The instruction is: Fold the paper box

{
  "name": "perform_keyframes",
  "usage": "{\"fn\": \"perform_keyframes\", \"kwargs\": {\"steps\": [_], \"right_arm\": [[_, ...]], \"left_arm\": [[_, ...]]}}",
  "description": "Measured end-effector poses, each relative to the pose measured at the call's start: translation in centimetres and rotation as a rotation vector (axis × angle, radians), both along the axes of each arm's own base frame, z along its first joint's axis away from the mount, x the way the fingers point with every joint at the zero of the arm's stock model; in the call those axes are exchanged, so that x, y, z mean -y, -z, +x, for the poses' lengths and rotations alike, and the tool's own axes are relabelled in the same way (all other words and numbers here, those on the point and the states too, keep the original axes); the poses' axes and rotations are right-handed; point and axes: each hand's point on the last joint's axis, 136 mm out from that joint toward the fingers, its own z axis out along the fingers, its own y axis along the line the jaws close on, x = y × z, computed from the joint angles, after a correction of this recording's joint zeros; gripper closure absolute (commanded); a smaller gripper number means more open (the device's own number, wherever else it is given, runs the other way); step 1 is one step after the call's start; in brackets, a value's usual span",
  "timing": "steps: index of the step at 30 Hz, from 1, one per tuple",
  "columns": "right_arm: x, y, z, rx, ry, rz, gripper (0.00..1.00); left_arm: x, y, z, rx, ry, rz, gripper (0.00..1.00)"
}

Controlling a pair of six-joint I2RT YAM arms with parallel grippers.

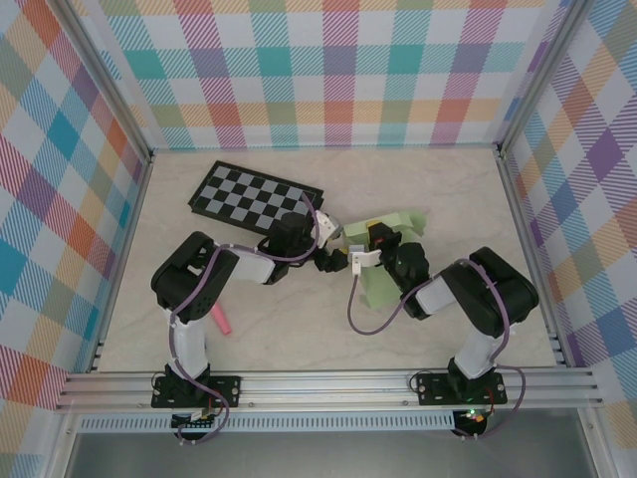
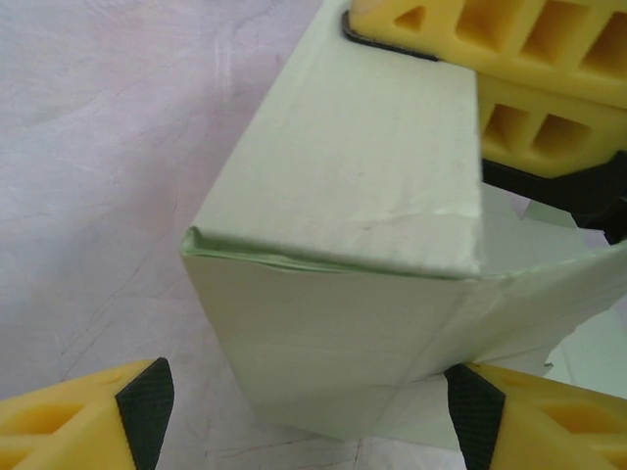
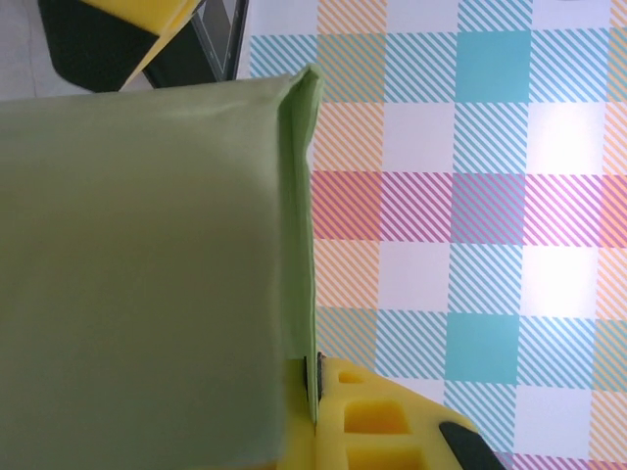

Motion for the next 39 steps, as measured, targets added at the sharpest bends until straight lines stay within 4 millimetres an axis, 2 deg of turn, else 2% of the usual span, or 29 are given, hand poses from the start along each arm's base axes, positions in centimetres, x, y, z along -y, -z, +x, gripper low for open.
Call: {"fn": "perform_keyframes", "kwargs": {"steps": [7,14,19,21,25,28,30,34,37,39], "right_arm": [[0.3,-0.6,0.1,-0.088,0.045,0.063,1.00],[0.1,1.7,0.2,-0.303,0.059,0.057,1.00],[0.1,1.7,0.9,-0.416,0.090,0.079,1.00],[0.3,1.9,1.0,-0.440,0.103,0.088,1.00],[1.0,3.1,1.2,-0.474,0.151,0.096,1.00],[1.2,4.1,1.5,-0.486,0.174,0.094,1.00],[1.2,4.2,1.7,-0.474,0.176,0.100,1.00],[1.1,4.4,1.7,-0.455,0.167,0.110,1.00],[1.1,4.3,1.7,-0.442,0.165,0.118,1.00],[1.1,3.9,1.8,-0.417,0.159,0.133,1.00]], "left_arm": [[-0.6,-0.8,0.2,-0.046,-0.017,-0.088,0.22],[-1.6,-0.2,-0.3,-0.097,-0.005,-0.100,0.20],[-2.2,-1.3,0.1,-0.113,-0.057,-0.126,0.10],[-3.0,-2.0,-0.7,-0.128,-0.085,-0.143,0.07],[-5.2,-3.2,-3.2,-0.149,-0.142,-0.160,0.06],[-5.3,-3.8,-4.5,-0.126,-0.149,-0.125,0.07],[-4.5,-3.6,-4.7,-0.112,-0.143,-0.092,0.08],[-3.9,-2.0,-3.4,-0.105,-0.180,-0.041,0.12],[-4.8,-0.4,-2.7,-0.114,-0.227,-0.039,0.14],[-6.4,0.2,-2.5,-0.120,-0.262,-0.052,0.13]]}}
